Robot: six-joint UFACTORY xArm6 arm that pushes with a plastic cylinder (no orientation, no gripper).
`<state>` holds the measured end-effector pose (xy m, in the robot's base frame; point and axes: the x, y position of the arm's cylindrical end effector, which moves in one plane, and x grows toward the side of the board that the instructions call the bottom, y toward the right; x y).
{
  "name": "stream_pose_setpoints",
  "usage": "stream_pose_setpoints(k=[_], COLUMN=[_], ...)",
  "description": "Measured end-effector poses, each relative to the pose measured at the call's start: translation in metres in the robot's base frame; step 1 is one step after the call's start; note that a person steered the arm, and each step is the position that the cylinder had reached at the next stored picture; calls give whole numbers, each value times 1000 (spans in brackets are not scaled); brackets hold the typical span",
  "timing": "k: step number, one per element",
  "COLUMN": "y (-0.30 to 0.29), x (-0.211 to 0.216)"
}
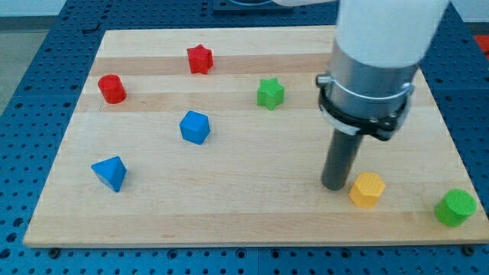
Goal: Push the yellow hexagon closer to the green circle
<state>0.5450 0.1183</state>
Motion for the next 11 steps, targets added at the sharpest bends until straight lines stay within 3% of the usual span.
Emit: stream_pose_setpoints(k=[2,5,9,10,11], y=[52,24,76,76,16], x=[0,8,13,13,16])
